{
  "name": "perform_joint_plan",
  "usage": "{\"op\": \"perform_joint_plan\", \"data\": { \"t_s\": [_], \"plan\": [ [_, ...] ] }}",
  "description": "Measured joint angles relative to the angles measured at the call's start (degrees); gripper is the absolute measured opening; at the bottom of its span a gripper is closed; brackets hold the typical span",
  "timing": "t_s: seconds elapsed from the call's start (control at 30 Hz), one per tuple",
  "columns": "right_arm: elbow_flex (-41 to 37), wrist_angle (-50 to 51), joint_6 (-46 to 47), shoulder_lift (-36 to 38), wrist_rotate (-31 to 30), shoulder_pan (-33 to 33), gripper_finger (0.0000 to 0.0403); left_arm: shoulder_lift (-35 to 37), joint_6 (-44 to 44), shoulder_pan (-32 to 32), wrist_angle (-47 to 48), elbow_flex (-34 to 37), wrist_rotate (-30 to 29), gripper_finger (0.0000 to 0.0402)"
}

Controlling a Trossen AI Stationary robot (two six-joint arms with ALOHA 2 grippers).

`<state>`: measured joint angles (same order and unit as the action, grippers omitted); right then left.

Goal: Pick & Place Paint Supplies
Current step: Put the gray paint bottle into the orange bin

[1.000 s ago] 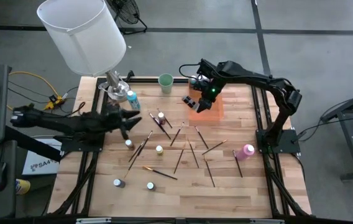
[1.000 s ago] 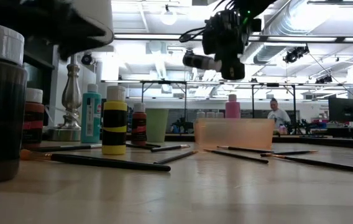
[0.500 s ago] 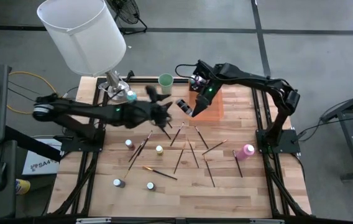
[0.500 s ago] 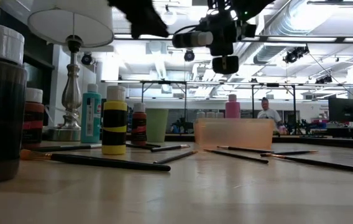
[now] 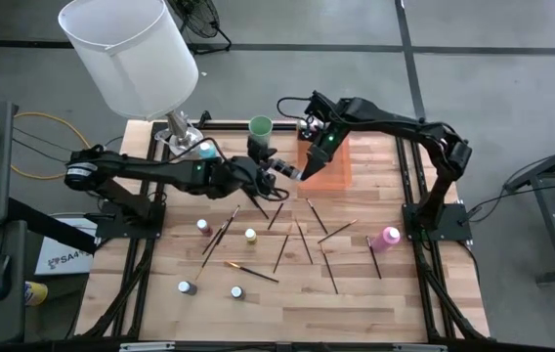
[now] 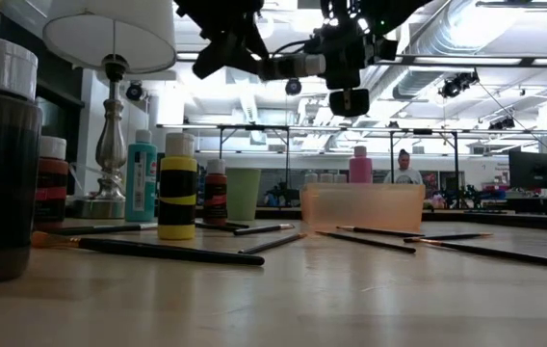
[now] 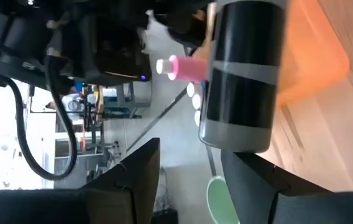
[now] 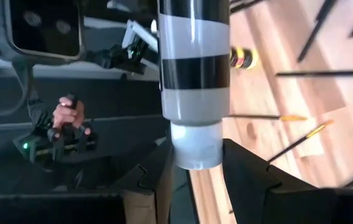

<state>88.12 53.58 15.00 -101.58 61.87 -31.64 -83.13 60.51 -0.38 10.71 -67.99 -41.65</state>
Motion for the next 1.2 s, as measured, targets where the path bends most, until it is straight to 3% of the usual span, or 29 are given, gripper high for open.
{"op": "perform_joint_plan", "data": {
  "t_s": [0.2,0.67,1.2],
  "plan": [
    [0.0,-0.5,0.0,0.0,-3.3,-1.1,0.0112,0.0,0.8,0.0,1.9,0.0,-1.2,0.0168],
    [0.0,-2.3,0.2,0.0,-3.6,-2.2,0.0112,0.0,2.4,-0.1,6.2,0.0,-1.2,0.0168],
    [0.0,-6.4,2.4,0.0,-3.4,-2.6,0.0112,-0.4,5.3,0.0,3.1,0.0,-0.7,0.0168]
  ]
}}
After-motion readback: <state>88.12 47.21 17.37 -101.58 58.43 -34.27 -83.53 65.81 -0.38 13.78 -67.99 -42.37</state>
